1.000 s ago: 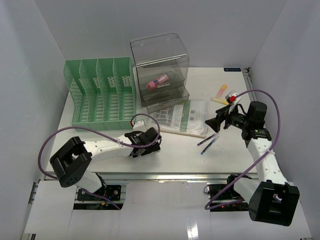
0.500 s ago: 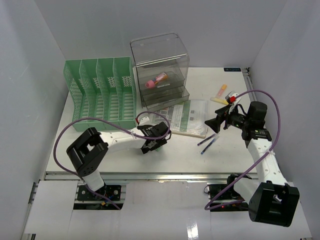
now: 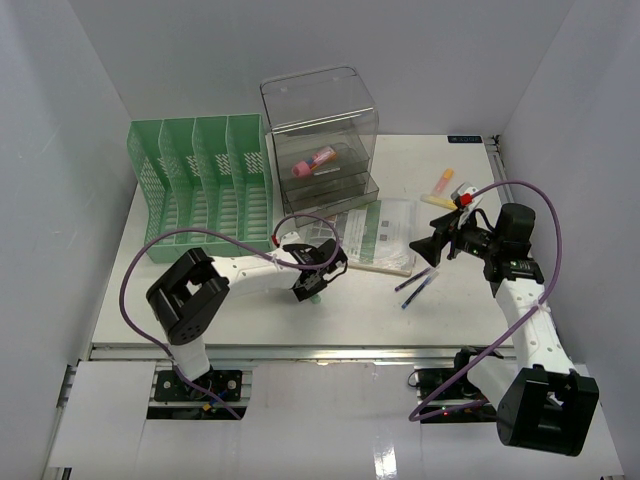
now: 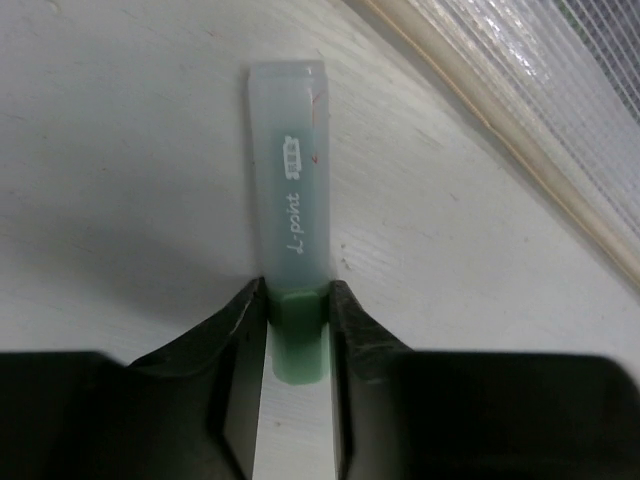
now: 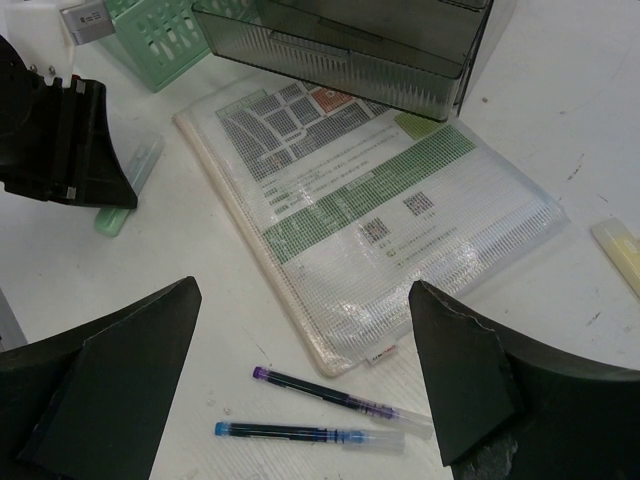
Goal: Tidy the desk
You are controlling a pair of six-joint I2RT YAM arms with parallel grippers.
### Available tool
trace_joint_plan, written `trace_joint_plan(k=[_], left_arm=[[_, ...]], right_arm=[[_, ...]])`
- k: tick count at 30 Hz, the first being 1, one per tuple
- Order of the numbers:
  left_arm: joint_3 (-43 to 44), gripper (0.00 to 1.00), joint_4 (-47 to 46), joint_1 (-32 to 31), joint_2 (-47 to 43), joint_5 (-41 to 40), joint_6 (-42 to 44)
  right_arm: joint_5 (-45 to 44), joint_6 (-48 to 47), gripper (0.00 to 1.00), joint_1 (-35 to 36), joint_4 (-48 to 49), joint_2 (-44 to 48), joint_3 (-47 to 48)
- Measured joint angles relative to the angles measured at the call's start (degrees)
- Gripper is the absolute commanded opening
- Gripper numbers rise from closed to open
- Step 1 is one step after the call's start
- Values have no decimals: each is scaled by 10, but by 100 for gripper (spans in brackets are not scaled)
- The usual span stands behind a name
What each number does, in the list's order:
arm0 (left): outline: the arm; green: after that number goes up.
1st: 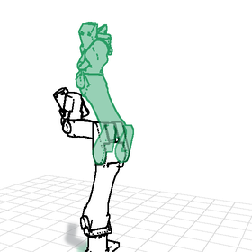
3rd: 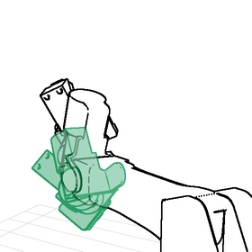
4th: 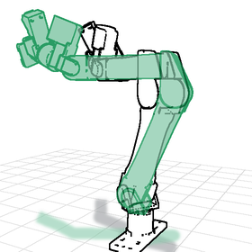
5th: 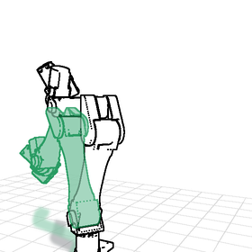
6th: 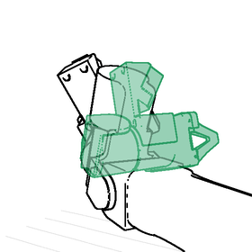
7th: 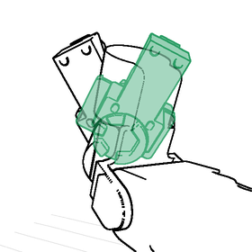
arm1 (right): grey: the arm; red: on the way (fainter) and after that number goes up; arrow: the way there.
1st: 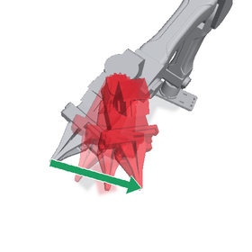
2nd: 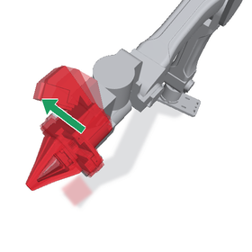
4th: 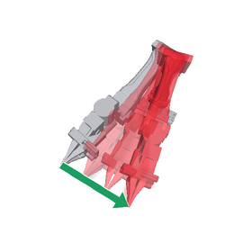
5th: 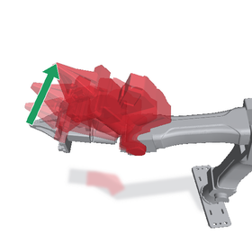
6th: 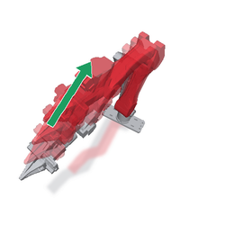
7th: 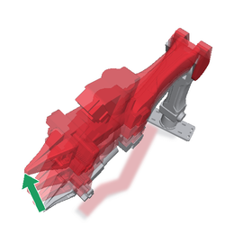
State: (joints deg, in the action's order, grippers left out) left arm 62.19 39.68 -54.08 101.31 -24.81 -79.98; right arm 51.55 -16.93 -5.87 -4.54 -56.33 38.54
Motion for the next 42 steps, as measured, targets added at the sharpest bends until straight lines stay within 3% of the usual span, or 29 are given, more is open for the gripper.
trace_joint_plan(k=[2,3,4,7,12,19,29,37,42], left_arm=[[-3,11,-5,0,-3,3,2],[-4,9,-7,0,-4,3,7],[-7,0,-10,0,-6,3,11],[-11,0,-18,-1,-10,6,36],[-13,0,-22,-8,-17,0,148],[-13,0,-48,-13,-75,27,452],[76,0,-130,1,-137,120,890],[158,0,-183,88,-79,165,1118],[208,0,-213,138,-11,164,1189]], right_arm=[[1,0,91,-1,0,2,0],[1,0,91,-1,0,3,0],[2,0,91,-1,0,4,0],[7,0,91,-2,0,5,0],[12,0,91,-5,0,6,0],[15,0,91,-6,0,6,0],[18,0,91,-9,0,6,-1],[22,-2,92,-16,0,9,-1],[23,-3,91,-22,0,10,-7]])
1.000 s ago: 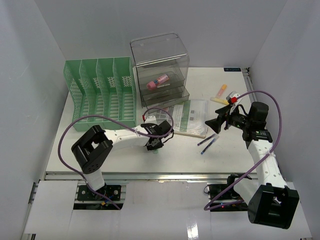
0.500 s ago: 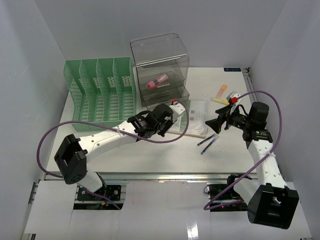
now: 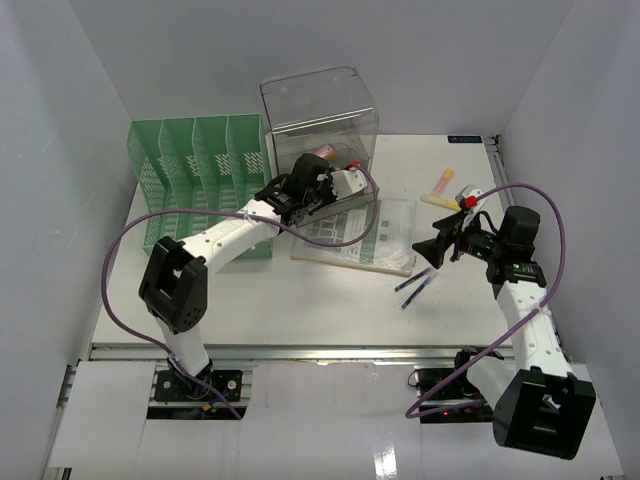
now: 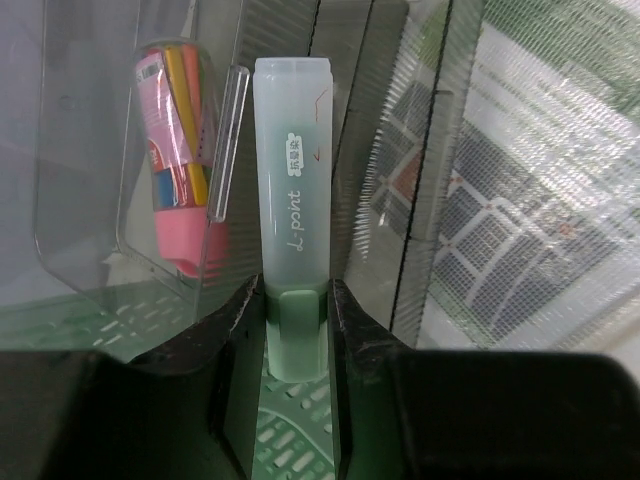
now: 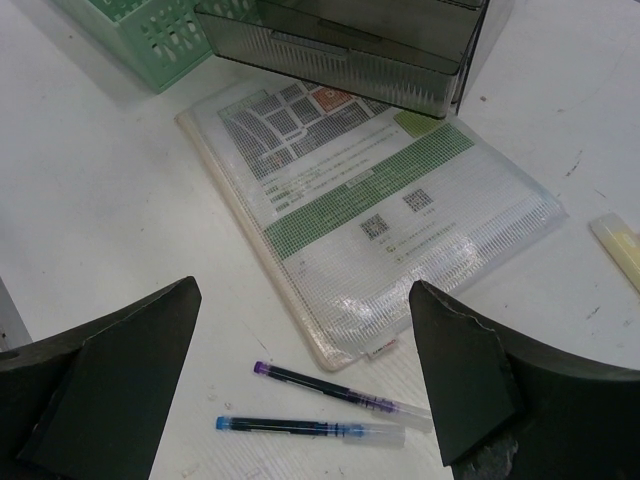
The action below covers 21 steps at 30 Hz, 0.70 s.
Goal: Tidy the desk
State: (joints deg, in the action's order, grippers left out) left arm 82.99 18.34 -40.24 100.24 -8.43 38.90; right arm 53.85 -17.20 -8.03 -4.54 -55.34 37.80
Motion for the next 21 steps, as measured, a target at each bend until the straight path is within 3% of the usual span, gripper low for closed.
trace_joint_plan(k=[1,3,11,14,21], left_arm=[[7,2,-4,6,13,0,10],[15,14,-6,10,34,0,23],[19,81,-15,12,65,-8,20],[19,98,-33,12,64,-17,7],[18,98,-42,12,27,-17,-51]], right_arm=[[0,0,91,-1,0,0,-1],[1,-1,92,-3,-1,0,-1],[5,-12,94,-10,-2,1,-1],[8,-24,95,-10,-11,1,-1],[24,-137,96,-13,-103,-22,37]])
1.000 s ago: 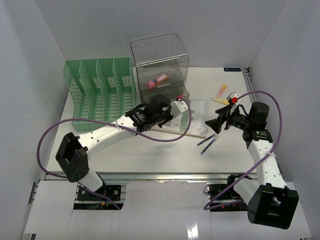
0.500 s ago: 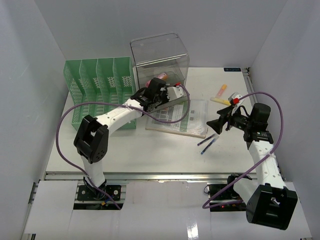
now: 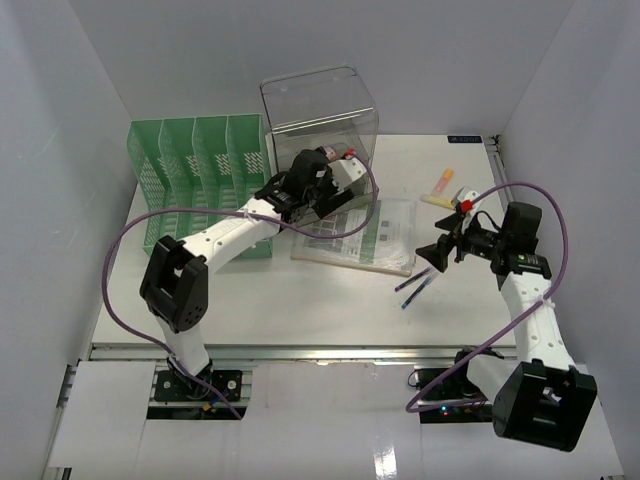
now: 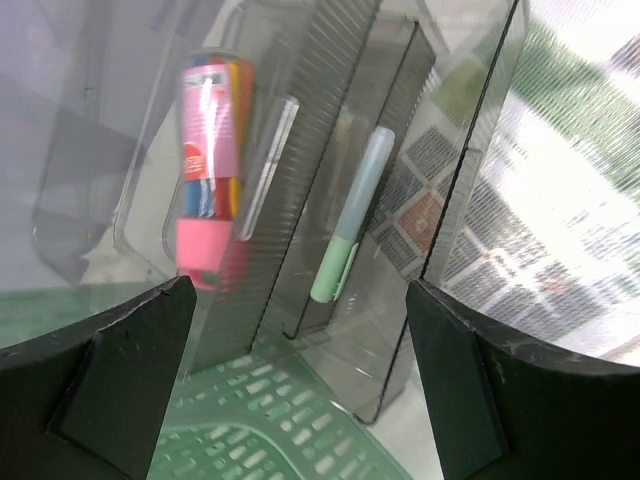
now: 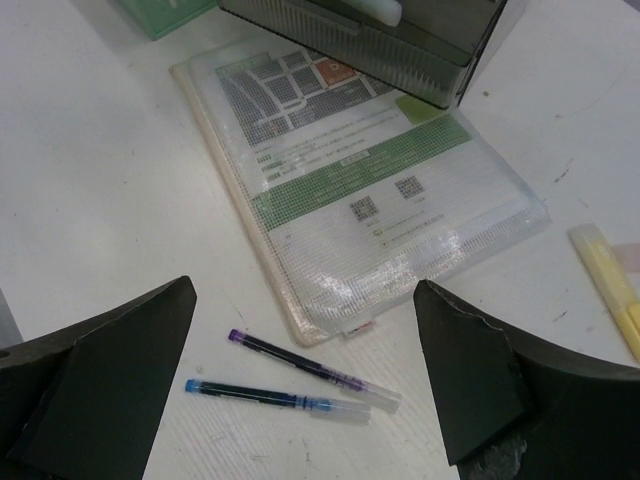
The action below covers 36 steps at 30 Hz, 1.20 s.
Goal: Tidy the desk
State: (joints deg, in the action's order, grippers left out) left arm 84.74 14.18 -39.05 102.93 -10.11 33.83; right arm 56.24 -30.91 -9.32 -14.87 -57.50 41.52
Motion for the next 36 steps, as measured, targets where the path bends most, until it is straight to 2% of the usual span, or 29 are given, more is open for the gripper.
trace_joint_plan(k=[4,7,11,14,17,21,26,27,36], left_arm=[[-41,98,4,0,-93,4,-93],[-110,98,-7,2,-207,7,-177],[-249,98,-31,9,-406,13,-280],[-343,98,-34,16,-531,11,-330],[-410,98,-38,20,-604,12,-356],[-478,98,-36,21,-653,16,-372],[-490,98,-22,21,-676,11,-384],[-490,98,-22,21,-684,8,-384],[-490,98,-21,21,-701,-16,-383]], right_arm=[[-24,-88,96,1,-79,-88,129],[-75,-144,98,14,-161,-184,279],[-239,-195,97,74,-244,-348,499],[-346,-216,95,110,-267,-456,581],[-418,-242,96,125,-313,-551,638],[-474,-282,99,122,-369,-675,736],[-507,-317,100,119,-411,-737,770],[-512,-323,95,118,-416,-744,775],[-524,-352,84,113,-424,-795,817]])
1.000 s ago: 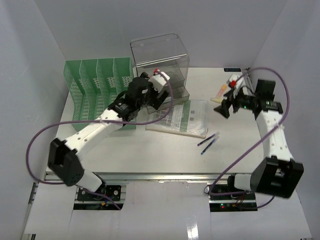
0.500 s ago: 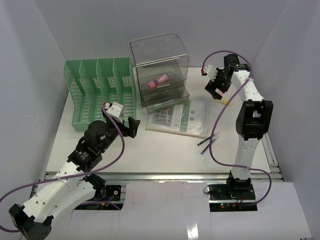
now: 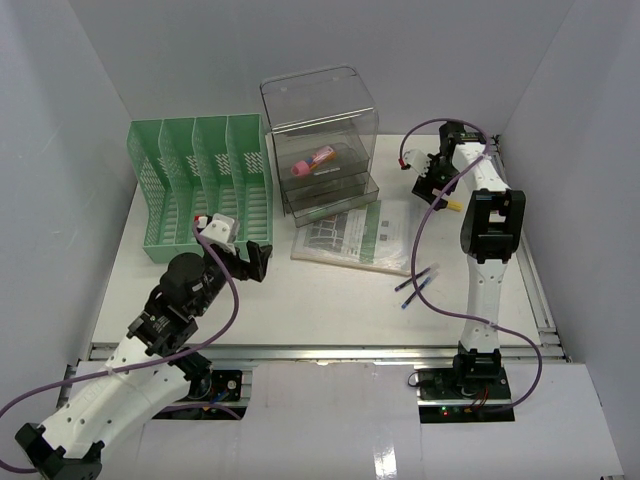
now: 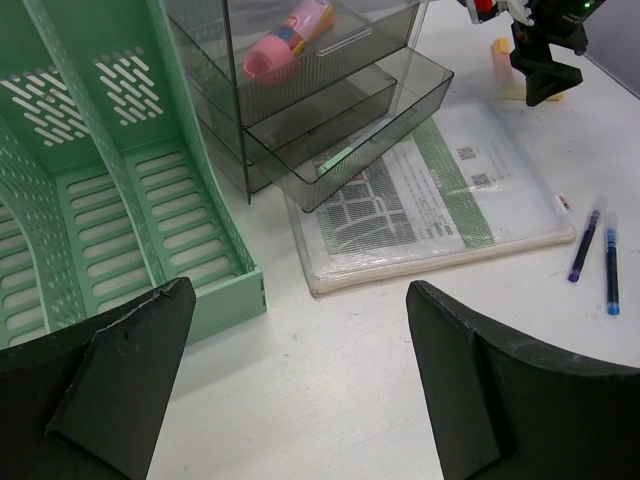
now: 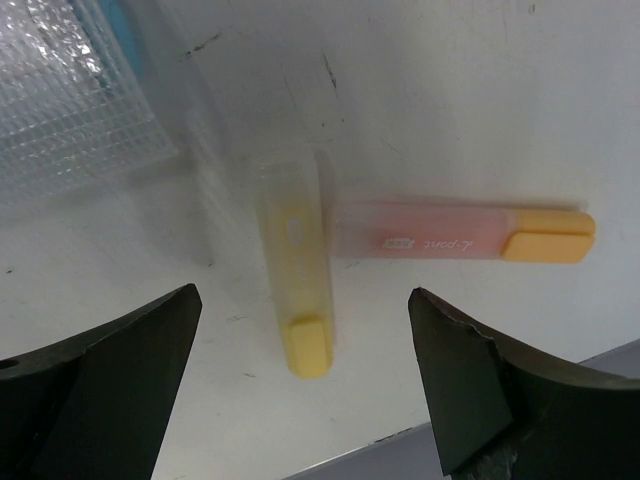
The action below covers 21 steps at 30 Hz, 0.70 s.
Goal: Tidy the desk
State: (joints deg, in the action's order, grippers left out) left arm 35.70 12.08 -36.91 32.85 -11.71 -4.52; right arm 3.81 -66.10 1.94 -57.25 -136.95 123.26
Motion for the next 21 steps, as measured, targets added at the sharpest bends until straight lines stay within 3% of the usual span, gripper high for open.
trace_joint_plan(k=[7,12,21], left_arm=[[0,98,5,0,4,-13,0],[0,98,7,0,5,-17,1],[0,98,8,0,6,-25,2]], right_arm=[[11,-13,67,-18,-2,-26,11],[26,-24,43,-29,-10,-27,11],[52,-49,18,-31,-16,-15,-16]])
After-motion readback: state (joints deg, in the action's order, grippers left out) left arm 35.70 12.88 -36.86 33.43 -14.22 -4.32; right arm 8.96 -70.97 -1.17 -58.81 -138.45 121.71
